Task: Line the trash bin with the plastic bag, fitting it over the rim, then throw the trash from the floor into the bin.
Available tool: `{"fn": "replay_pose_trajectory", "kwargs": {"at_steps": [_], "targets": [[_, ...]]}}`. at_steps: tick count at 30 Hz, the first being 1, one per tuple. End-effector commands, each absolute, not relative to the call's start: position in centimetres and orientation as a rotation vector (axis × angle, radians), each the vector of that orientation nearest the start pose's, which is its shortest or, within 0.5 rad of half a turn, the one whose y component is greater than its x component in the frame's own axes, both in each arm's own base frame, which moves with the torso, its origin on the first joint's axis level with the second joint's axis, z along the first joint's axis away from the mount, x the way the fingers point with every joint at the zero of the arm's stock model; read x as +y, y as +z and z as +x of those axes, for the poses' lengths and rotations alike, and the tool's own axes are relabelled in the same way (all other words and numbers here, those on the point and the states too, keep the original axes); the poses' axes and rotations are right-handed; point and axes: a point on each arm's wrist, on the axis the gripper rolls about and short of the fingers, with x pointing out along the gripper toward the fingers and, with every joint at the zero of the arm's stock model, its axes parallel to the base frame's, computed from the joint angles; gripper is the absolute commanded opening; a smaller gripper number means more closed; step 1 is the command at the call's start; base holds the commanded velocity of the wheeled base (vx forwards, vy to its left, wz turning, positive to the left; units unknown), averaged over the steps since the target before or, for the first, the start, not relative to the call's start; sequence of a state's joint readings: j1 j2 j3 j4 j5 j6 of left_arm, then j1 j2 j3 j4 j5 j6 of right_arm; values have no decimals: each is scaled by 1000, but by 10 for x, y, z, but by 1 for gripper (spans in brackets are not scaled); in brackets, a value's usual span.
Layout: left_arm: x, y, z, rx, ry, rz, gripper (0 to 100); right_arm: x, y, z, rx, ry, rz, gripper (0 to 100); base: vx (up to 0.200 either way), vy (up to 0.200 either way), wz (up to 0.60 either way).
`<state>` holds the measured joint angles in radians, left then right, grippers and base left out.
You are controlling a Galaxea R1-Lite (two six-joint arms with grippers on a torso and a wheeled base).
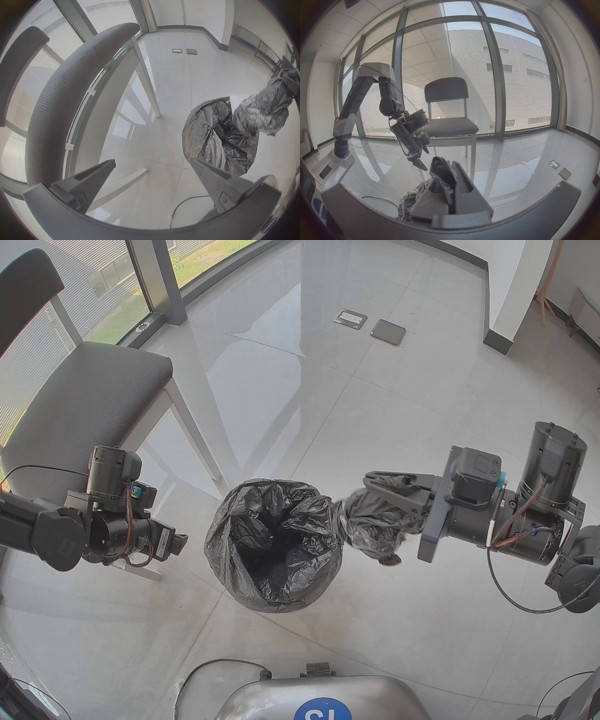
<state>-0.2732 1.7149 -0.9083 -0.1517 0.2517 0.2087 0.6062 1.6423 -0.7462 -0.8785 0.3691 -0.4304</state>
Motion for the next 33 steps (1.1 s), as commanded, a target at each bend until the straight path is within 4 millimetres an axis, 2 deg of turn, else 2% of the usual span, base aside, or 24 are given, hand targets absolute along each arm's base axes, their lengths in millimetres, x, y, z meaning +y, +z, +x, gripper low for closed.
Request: {"fn": "replay_pose_trajectory", "kwargs": {"at_steps": [1,3,6,10,21,27,33], "targets": [[-71,163,290,627,-70,364,100,205,206,244,-212,1041,-388,0,0,0,0],[-66,166,289,617,-57,359,100,222,205,256,-237,1082,-386,0,0,0,0],[-65,168,287,612,-54,357,100,232,205,263,-252,1090,-384,0,0,0,0],[-61,175,284,591,-41,350,100,252,199,285,-270,1105,-380,0,0,0,0],[-54,185,278,563,-20,334,100,269,162,326,-246,1127,-377,0,0,0,0],[-52,186,277,558,-13,331,100,280,151,337,-240,1131,-370,0,0,0,0],[-50,189,276,550,-6,327,100,287,144,338,-229,1146,-367,0,0,0,0]]}}
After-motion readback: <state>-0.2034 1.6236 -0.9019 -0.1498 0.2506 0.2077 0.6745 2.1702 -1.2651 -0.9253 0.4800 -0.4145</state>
